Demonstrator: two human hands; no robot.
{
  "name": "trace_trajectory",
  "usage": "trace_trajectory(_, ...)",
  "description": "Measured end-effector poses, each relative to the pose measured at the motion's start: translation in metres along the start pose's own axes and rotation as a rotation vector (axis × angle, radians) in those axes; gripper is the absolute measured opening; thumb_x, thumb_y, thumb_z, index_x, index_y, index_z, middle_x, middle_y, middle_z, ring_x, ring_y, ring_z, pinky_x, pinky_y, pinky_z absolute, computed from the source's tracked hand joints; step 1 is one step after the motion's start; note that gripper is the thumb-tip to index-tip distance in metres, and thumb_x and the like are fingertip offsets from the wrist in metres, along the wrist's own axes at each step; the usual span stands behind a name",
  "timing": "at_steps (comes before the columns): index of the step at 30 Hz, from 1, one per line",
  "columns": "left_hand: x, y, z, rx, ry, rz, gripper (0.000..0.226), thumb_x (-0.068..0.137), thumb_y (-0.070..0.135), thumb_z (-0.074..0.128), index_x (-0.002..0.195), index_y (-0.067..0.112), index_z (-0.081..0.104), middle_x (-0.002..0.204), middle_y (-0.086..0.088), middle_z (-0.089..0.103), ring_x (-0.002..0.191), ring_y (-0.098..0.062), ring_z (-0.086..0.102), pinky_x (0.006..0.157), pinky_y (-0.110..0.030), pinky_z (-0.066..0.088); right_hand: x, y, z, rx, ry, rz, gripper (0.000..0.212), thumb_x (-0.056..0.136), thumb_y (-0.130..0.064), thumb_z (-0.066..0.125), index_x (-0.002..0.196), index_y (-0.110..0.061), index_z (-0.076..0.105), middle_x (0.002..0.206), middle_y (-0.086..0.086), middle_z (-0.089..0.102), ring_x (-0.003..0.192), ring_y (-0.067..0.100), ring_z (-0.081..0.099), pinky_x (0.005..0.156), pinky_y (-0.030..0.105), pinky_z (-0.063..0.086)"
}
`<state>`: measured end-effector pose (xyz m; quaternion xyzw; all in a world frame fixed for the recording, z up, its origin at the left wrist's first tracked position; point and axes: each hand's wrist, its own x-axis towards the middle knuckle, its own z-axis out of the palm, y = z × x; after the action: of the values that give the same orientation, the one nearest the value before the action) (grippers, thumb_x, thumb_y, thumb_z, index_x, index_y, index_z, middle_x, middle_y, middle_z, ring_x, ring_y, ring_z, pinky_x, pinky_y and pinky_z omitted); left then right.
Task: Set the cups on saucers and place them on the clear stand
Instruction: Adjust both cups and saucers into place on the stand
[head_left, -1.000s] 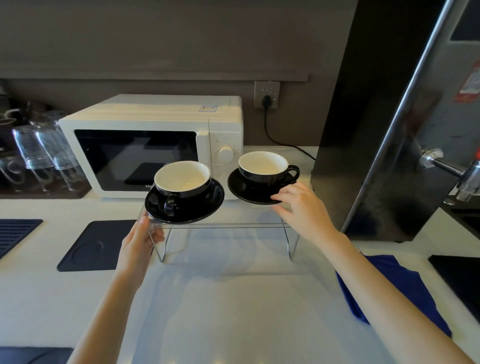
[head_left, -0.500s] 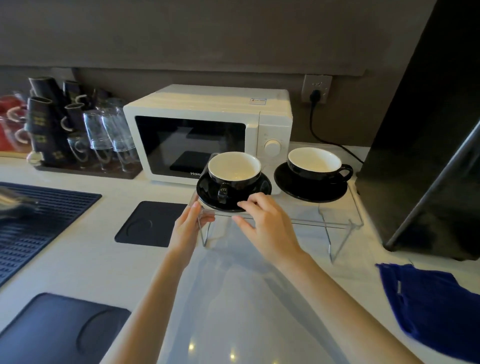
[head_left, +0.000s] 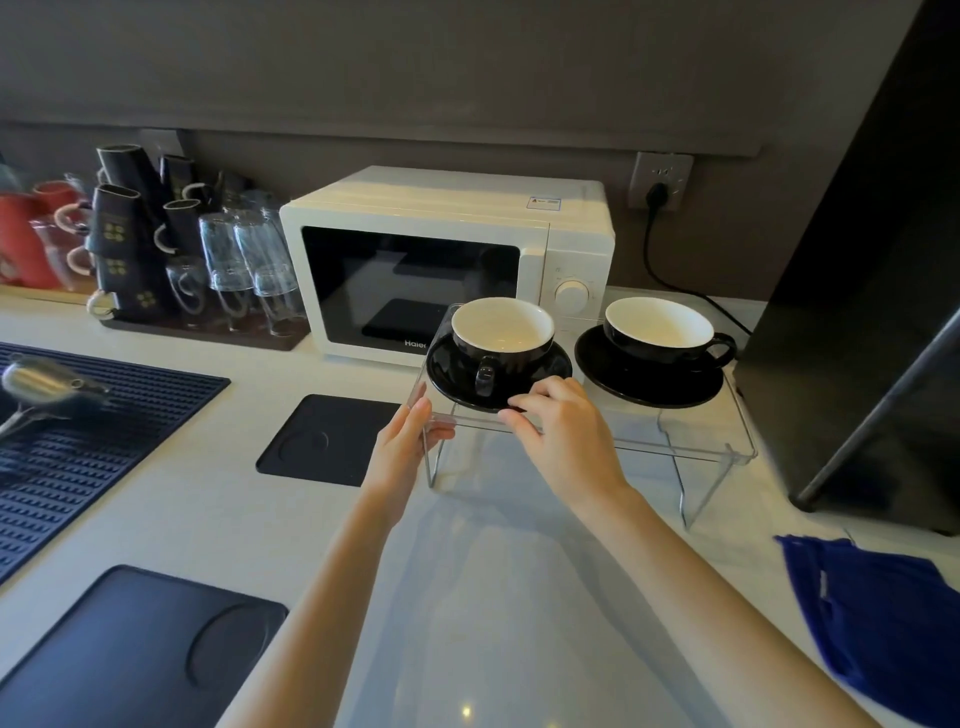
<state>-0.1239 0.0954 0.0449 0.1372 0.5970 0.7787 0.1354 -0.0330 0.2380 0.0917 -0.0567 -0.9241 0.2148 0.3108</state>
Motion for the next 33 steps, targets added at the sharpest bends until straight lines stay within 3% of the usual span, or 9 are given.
trace_trajectory(6, 0.000, -0.002, 0.000, 0.002, -0.017, 0.003, 0.042, 0.096, 0.025, 0.037, 0.137, 0.021, 0.038, 0.074, 0.008, 0.072, 0.082, -0.011, 0.063, 0.087, -0.024, 0.049, -0.008, -0.027, 0.005, -0.177, 0.161, -0.301, 0.011, 0.076, -0.004, 0.065, 0.066, -0.007, 0.064, 0.065, 0.008, 0.063, 0.061, 0.026, 0.058, 0.049, 0.034, 0.050)
trace_trajectory(9, -0.002, -0.001, 0.000, 0.032, -0.064, -0.004, 0.041, 0.095, 0.028, 0.038, 0.135, 0.021, 0.045, 0.109, 0.004, 0.066, 0.103, -0.009, 0.060, 0.096, -0.028, 0.045, -0.004, -0.055, 0.019, -0.274, -0.053, -0.381, 0.018, 0.060, -0.001, 0.078, 0.070, -0.007, 0.065, 0.065, 0.006, 0.062, 0.053, 0.020, 0.060, 0.039, 0.029, 0.051)
trace_trajectory(10, -0.003, -0.001, 0.000, 0.046, -0.054, -0.008, 0.037, 0.095, 0.027, 0.040, 0.130, 0.020, 0.050, 0.108, 0.003, 0.065, 0.101, -0.011, 0.059, 0.091, -0.029, 0.046, 0.000, -0.065, 0.022, -0.341, -0.134, -0.347, 0.025, 0.054, -0.004, 0.082, 0.073, -0.007, 0.067, 0.067, 0.005, 0.063, 0.052, 0.017, 0.061, 0.037, 0.025, 0.051)
trace_trajectory(13, -0.006, 0.002, 0.001, 0.054, 0.007, -0.027, 0.022, 0.093, 0.022, 0.043, 0.104, 0.026, 0.062, 0.085, 0.005, 0.065, 0.087, -0.012, 0.057, 0.072, -0.025, 0.045, 0.019, -0.085, 0.024, -0.537, -0.254, -0.169, 0.025, 0.078, -0.008, 0.068, 0.101, -0.001, 0.062, 0.096, 0.013, 0.063, 0.075, 0.021, 0.069, 0.059, 0.026, 0.056)
trace_trajectory(16, -0.006, 0.002, 0.001, 0.065, -0.015, -0.038, 0.026, 0.094, 0.029, 0.042, 0.113, 0.024, 0.059, 0.096, 0.003, 0.066, 0.098, -0.014, 0.058, 0.084, -0.029, 0.045, 0.031, -0.083, 0.032, -0.544, -0.283, -0.136, 0.027, 0.092, -0.002, 0.046, 0.117, 0.002, 0.053, 0.114, 0.022, 0.055, 0.095, 0.031, 0.065, 0.077, 0.034, 0.055)
trace_trajectory(21, -0.006, 0.003, 0.001, 0.064, -0.026, -0.036, 0.043, 0.093, 0.034, 0.041, 0.133, 0.017, 0.046, 0.126, -0.015, 0.060, 0.120, -0.025, 0.055, 0.102, -0.039, 0.040, 0.028, -0.075, 0.029, -0.480, -0.298, -0.184, 0.026, 0.093, -0.002, 0.041, 0.117, 0.000, 0.052, 0.114, 0.021, 0.055, 0.095, 0.032, 0.065, 0.076, 0.033, 0.054)
trace_trajectory(26, -0.004, 0.002, 0.002, 0.075, -0.010, -0.023, 0.045, 0.095, 0.031, 0.035, 0.140, 0.020, 0.034, 0.080, 0.005, 0.072, 0.088, -0.010, 0.065, 0.091, -0.025, 0.046, 0.023, -0.060, 0.011, -0.418, -0.330, -0.204, 0.024, 0.090, 0.004, 0.042, 0.109, 0.001, 0.056, 0.110, 0.018, 0.055, 0.093, 0.035, 0.063, 0.067, 0.032, 0.046)
trace_trajectory(29, -0.002, 0.000, 0.002, 0.059, -0.008, -0.009, 0.049, 0.096, 0.030, 0.034, 0.143, 0.017, 0.028, 0.087, -0.010, 0.064, 0.092, -0.021, 0.060, 0.100, -0.035, 0.043, 0.021, -0.044, 0.006, -0.356, -0.332, -0.212, 0.015, 0.087, 0.005, 0.046, 0.090, 0.001, 0.060, 0.088, 0.015, 0.052, 0.080, 0.037, 0.062, 0.058, 0.031, 0.035)
trace_trajectory(33, 0.000, -0.002, 0.002, 0.046, -0.001, -0.013, 0.047, 0.096, 0.029, 0.034, 0.141, 0.017, 0.031, 0.086, -0.008, 0.065, 0.088, -0.018, 0.060, 0.101, -0.038, 0.042, 0.020, -0.024, 0.004, -0.307, -0.331, -0.235, 0.013, 0.087, -0.001, 0.053, 0.077, 0.002, 0.060, 0.074, 0.009, 0.042, 0.070, 0.039, 0.060, 0.053, 0.036, 0.042)
